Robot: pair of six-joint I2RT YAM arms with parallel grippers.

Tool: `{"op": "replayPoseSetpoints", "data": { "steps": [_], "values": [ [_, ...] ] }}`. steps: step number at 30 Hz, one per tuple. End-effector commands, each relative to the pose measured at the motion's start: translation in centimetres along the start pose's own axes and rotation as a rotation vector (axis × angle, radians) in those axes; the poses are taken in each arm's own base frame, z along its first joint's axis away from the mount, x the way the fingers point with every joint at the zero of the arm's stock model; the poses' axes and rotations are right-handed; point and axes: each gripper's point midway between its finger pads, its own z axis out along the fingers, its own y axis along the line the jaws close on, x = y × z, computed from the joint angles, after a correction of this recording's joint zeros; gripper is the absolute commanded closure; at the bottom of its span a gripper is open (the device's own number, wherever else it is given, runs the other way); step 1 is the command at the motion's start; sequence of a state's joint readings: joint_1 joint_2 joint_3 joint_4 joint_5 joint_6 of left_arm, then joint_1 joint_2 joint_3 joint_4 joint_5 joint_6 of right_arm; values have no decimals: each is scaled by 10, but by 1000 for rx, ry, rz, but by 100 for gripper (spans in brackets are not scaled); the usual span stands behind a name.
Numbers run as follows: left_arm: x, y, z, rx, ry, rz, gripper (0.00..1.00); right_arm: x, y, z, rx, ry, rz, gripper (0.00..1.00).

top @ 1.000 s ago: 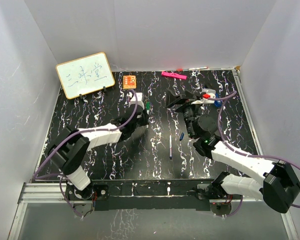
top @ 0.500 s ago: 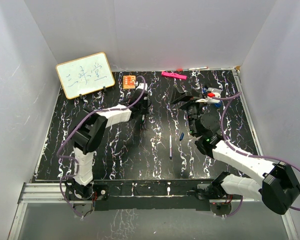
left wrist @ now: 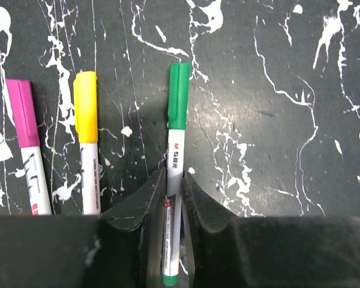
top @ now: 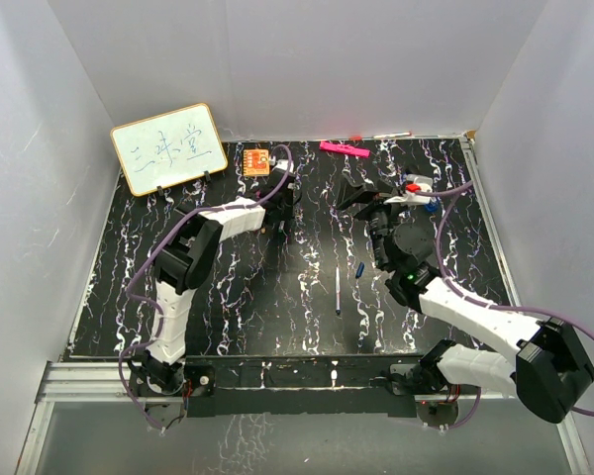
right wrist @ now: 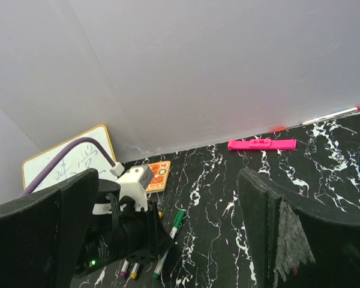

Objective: Insert the pens into the pen caps

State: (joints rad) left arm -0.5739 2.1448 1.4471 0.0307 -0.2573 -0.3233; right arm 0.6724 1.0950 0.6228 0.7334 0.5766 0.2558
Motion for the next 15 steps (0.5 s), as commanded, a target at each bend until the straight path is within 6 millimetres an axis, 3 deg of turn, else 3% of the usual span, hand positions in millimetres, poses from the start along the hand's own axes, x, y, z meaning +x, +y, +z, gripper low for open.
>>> {"op": "replayPoseSetpoints", "data": {
  "steps": [1,6,15],
  "values": [
    [-5,8,4,-40,15,15,82,6,-1,2,-1,19,-9,2],
    [-17,11,-1,-57,-6,27,72,17,-11,4,38,47,-20,2],
    [-52,13,-36,-48,-98,19,69,29,-34,8,109,90,22,2]
  ]
}}
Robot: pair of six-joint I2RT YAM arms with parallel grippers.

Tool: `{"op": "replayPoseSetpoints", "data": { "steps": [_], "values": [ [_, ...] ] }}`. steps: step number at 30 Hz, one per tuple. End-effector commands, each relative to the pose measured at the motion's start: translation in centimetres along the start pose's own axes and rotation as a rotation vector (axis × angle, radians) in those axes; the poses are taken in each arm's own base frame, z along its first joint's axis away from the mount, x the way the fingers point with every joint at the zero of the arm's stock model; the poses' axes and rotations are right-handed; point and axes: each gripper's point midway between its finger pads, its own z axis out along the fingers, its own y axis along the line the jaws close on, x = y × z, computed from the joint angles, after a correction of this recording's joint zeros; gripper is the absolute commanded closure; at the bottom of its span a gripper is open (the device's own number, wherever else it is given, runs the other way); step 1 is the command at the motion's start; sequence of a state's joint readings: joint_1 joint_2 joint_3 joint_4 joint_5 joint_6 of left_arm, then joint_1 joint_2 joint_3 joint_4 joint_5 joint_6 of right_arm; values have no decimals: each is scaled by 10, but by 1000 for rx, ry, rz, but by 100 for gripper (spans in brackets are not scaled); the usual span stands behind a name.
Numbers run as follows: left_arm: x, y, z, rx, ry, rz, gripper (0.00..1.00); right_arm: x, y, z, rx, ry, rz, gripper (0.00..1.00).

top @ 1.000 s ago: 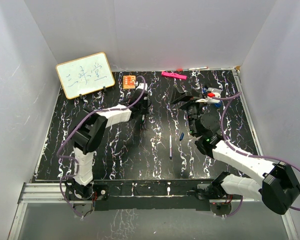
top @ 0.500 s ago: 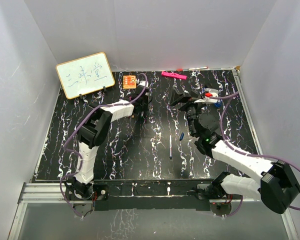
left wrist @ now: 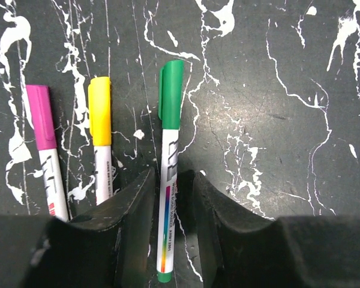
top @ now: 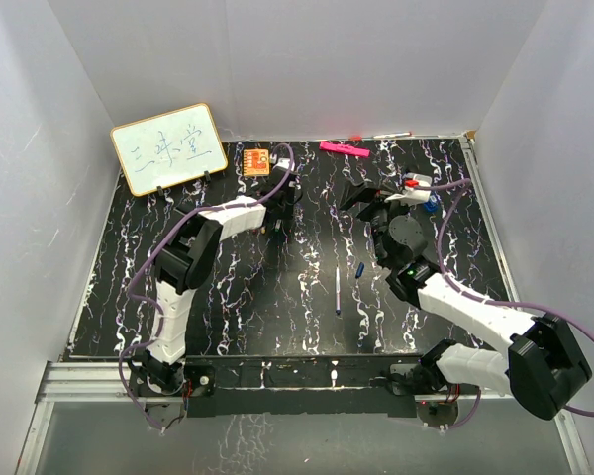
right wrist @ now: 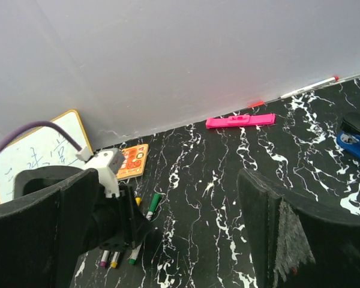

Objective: Insert the pens into the pen caps

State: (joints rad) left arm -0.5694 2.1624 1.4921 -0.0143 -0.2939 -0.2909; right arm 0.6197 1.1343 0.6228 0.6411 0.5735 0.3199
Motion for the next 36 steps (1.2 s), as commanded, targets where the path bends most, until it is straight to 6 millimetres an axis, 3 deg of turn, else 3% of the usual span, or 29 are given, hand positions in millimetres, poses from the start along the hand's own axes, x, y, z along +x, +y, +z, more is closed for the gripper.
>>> {"op": "replayPoseSetpoints", "data": {
  "steps": [1,7,11,13,19,23,31,36],
  "values": [
    [-48,9,-43,-7,-109,-20,69,1,-11,4,40,11,47,2],
    [-59,8,-83,-26,-190,23,66,1,-30,9,53,26,97,17],
    [-48,-7,-104,-17,-182,75,66,15,-47,15,122,86,58,24],
    [-34,-22,-112,31,-143,98,66,26,-57,15,177,134,26,25],
    [36,-86,-140,288,79,169,58,58,-85,4,306,249,-29,29],
    [75,-103,-160,349,187,216,54,74,-100,-10,362,299,-37,30],
    [118,-132,-184,382,234,326,42,90,-124,-27,444,327,-34,30],
    [123,-150,-186,432,238,325,33,94,-127,-29,443,346,-37,31]
  ]
}}
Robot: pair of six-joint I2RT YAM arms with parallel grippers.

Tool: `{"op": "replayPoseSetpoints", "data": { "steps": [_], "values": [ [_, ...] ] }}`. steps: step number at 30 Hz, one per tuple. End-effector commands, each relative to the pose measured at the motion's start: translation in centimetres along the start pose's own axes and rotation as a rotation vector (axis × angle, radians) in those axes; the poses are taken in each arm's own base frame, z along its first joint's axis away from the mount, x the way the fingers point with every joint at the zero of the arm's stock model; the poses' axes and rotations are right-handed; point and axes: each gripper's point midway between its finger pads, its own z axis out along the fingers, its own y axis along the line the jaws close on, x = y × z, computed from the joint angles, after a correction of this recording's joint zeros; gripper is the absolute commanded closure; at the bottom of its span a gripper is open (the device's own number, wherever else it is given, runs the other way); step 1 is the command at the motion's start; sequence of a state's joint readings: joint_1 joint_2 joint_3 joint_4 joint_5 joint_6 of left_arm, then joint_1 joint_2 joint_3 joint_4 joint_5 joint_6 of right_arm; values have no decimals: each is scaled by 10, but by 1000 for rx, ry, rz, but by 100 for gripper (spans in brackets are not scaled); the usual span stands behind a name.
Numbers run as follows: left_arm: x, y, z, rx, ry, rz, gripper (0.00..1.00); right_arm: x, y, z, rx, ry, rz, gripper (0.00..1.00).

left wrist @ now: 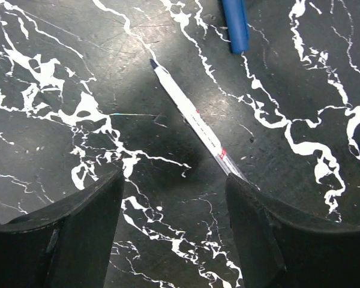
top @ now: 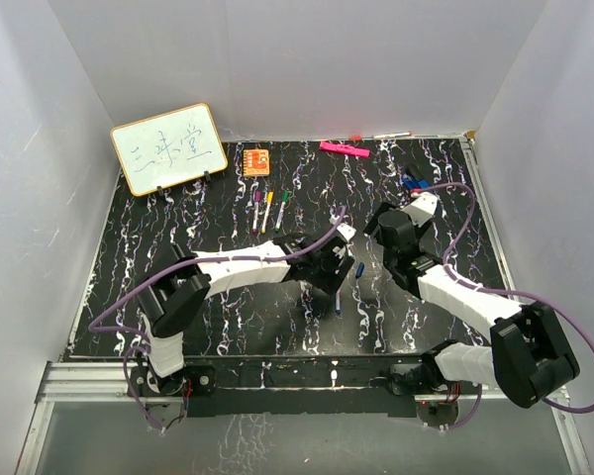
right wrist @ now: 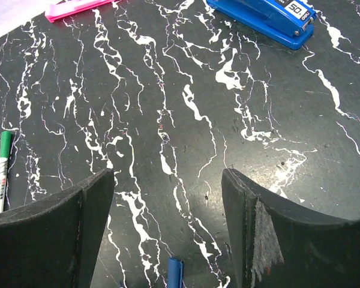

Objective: Insert the pens into the pen caps

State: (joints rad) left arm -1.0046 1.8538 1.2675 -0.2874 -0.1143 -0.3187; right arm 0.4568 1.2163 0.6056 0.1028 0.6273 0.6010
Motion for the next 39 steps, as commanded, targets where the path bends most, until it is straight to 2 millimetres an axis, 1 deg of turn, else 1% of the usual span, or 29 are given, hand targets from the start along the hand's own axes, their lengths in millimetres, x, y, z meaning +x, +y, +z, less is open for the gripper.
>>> {"op": "replayPoseSetpoints", "data": {
  "steps": [1,4,6,9,11,15,21,25,27,30,35,37,39],
  "values": [
    [-8,-12,-7,47,-19,-13,33,-10,-3,-1,9,-29,38,31],
    [-9,-16,-3,55,-14,-9,31,-7,-8,0,22,-24,42,31],
    [-6,-18,2,58,-1,-4,31,-6,-10,-1,25,-22,50,31],
    [0,-20,9,61,13,-1,30,-4,-10,-1,16,-16,58,33],
    [0,-23,13,65,12,-1,30,-2,-11,-1,11,-12,58,35],
    [-4,-28,15,81,-7,-4,30,0,-13,0,15,-10,59,37],
    [-10,-34,17,93,-23,-10,30,6,-18,2,28,-2,60,37],
    [-1,-33,24,76,8,-8,31,7,-18,3,27,3,67,38],
    [10,-26,29,33,46,0,37,7,-19,3,29,1,69,38],
    [32,-7,33,-67,132,18,45,4,-18,2,23,-4,75,38],
    [66,32,30,-250,252,81,47,1,-17,1,11,-11,84,38],
    [77,41,27,-290,290,92,50,2,-16,1,9,-9,90,39],
    [83,46,23,-312,307,96,53,3,-15,1,6,-3,92,39]
  ]
}}
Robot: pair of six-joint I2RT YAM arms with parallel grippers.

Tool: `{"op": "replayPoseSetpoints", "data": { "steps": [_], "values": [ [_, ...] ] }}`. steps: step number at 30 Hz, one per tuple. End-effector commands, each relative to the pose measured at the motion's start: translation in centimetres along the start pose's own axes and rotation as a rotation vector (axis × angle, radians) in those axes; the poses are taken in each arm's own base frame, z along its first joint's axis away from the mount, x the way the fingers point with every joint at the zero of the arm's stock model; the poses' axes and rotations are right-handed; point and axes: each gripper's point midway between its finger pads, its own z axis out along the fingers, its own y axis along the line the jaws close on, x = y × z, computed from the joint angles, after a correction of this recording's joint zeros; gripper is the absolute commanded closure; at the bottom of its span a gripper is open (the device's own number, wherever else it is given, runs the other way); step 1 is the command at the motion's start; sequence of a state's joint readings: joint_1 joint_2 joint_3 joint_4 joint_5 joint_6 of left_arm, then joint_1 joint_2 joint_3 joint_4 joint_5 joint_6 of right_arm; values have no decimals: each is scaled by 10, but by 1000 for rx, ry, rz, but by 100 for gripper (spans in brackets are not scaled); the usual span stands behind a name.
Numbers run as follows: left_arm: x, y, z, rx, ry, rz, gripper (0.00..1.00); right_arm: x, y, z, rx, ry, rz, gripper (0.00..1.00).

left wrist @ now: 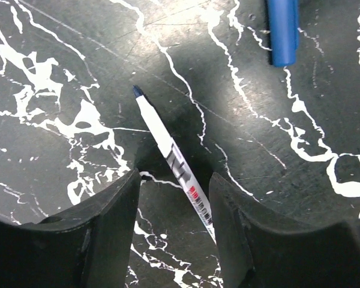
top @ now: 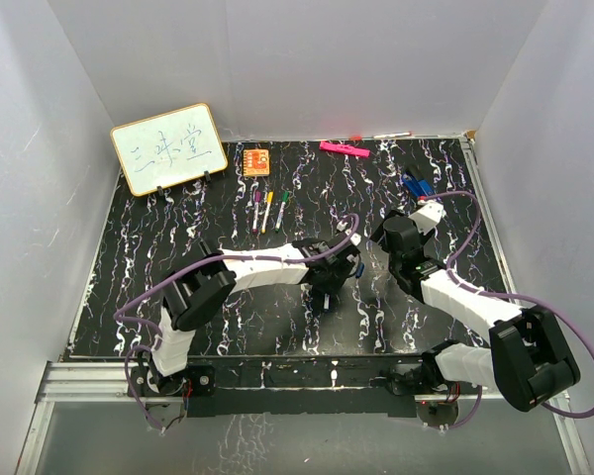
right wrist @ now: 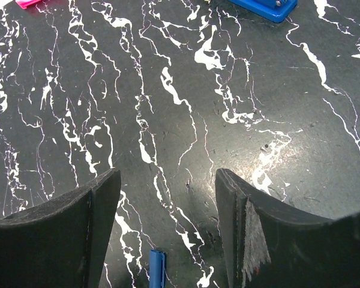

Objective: Insert the pens into the pen caps

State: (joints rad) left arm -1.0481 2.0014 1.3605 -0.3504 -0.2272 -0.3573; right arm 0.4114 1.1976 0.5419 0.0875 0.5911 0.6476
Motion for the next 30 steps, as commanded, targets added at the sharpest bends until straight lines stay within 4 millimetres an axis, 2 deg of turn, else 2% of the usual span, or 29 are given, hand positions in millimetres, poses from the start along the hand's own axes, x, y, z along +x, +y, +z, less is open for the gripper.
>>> {"op": "replayPoseSetpoints", "data": {
  "steps": [1,6,15,21,26,30],
  "values": [
    [69,46,0,-196,233,86,55,-14,9,-1,-35,-46,62,39],
    [70,46,-4,-161,235,69,69,-11,10,-2,-41,-30,62,39],
    [76,43,2,-37,262,-35,79,-12,4,-9,-34,-31,60,41],
    [82,51,2,9,292,-99,100,-10,3,-12,-44,-13,65,42],
    [86,58,0,-6,302,-89,100,3,7,-14,-67,45,64,45],
    [79,60,-4,-11,273,-84,100,22,8,-13,-71,115,49,49]
  ]
}}
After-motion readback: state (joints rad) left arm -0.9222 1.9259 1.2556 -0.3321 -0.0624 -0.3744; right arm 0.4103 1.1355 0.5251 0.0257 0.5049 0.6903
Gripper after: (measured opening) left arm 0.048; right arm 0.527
